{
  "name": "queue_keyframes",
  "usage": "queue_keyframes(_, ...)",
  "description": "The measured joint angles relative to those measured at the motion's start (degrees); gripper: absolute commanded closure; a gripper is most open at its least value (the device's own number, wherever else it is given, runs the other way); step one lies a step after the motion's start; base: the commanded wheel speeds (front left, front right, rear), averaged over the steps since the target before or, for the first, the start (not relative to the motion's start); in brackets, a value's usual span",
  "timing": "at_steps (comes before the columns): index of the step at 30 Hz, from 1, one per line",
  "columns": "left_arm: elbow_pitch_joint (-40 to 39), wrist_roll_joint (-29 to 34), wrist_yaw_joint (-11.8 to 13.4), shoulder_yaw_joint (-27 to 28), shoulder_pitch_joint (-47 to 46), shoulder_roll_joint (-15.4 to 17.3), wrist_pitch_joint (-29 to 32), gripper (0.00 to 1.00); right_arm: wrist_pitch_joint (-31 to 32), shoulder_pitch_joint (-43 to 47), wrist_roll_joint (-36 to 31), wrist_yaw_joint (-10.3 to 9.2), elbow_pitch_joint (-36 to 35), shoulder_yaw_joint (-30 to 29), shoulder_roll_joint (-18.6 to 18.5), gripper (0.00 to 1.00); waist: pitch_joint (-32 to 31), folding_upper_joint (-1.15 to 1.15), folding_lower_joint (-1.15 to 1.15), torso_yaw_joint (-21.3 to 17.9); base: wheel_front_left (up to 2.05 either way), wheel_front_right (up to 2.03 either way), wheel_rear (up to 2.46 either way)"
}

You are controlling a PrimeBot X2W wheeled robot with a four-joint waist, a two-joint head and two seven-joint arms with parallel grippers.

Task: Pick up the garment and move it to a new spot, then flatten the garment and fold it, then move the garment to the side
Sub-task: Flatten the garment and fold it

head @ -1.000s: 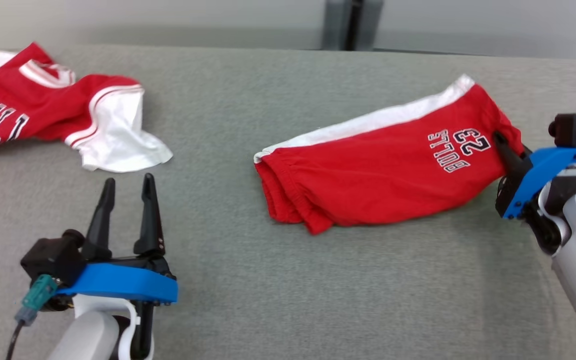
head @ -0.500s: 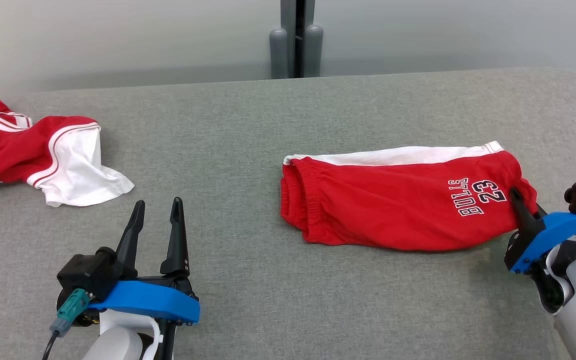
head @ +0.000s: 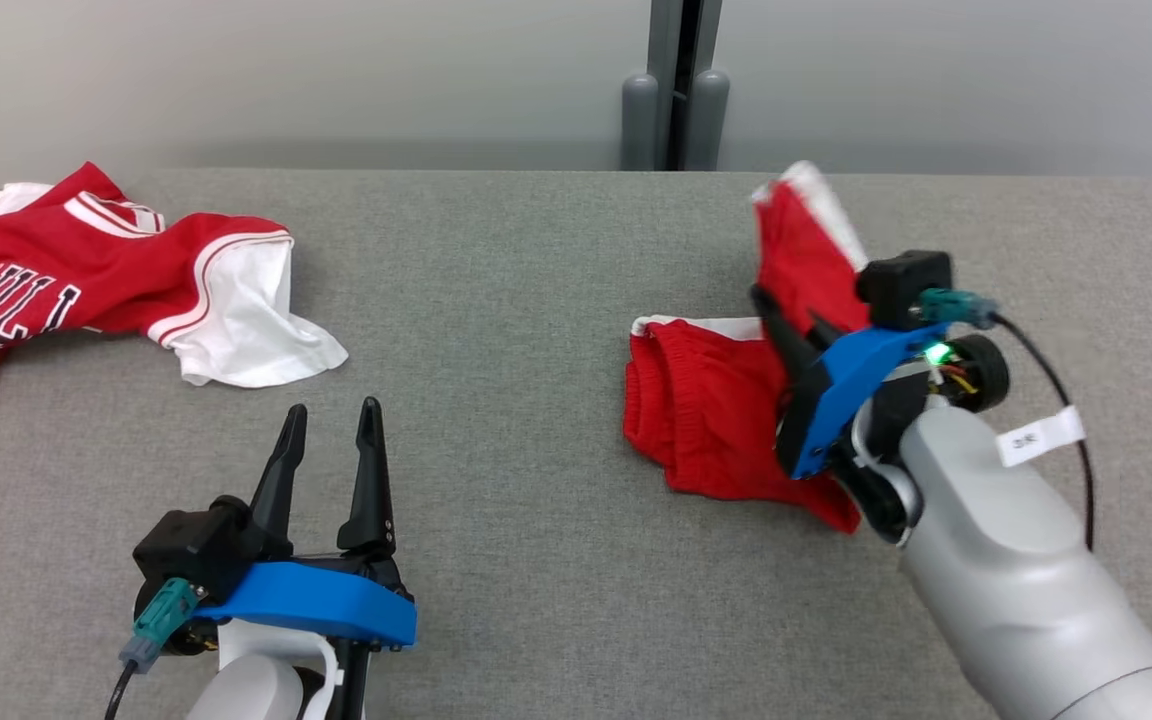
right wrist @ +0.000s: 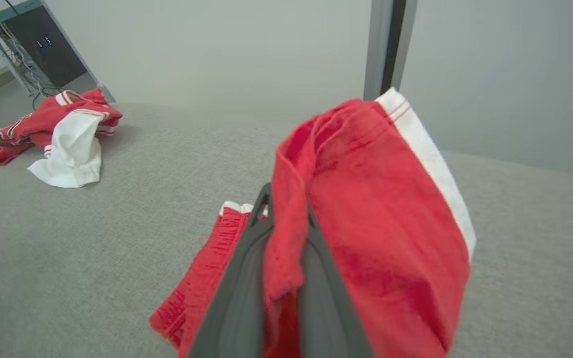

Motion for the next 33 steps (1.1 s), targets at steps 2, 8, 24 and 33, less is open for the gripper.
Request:
queue_keyframes(2, 0.1, 0.2, -0.1, 0.2, 0.0, -0.4, 0.0, 0.0, 2.5, 0.0, -0.9, 0.0, 0.1, 3.4, 1.1, 1.0, -0.1, 0.0, 0.0, 0.7, 0.0, 0.0, 0.0)
queue_keyframes(8, 0.2, 0.7, -0.6, 1.4, 0.6, -1.2, 0.0, 0.0, 5.9, 1.1, -1.0, 0.0, 0.1, 10.1, 1.7, 1.0, 0.2, 0.0, 0.0, 2.0, 0.0, 0.0, 0.0)
queue_keyframes(24, 0.9, 2.1, -1.7, 3.0, 1.3, -2.3, 0.0, 0.0, 3.7, 2.4, -0.1, 0.0, -1.4, 17.5, 1.8, 0.99, 0.0, 0.0, 0.0, 0.5, 0.0, 0.0, 0.0)
queue_keyframes(33, 1.5, 2.5, -1.9, 2.9, 1.6, -2.3, 0.0, 0.0, -1.4, 4.1, 0.7, 0.0, -2.2, 19.3, 2.4, 0.0, -0.8, 0.0, 0.0, -0.2, 0.0, 0.0, 0.0)
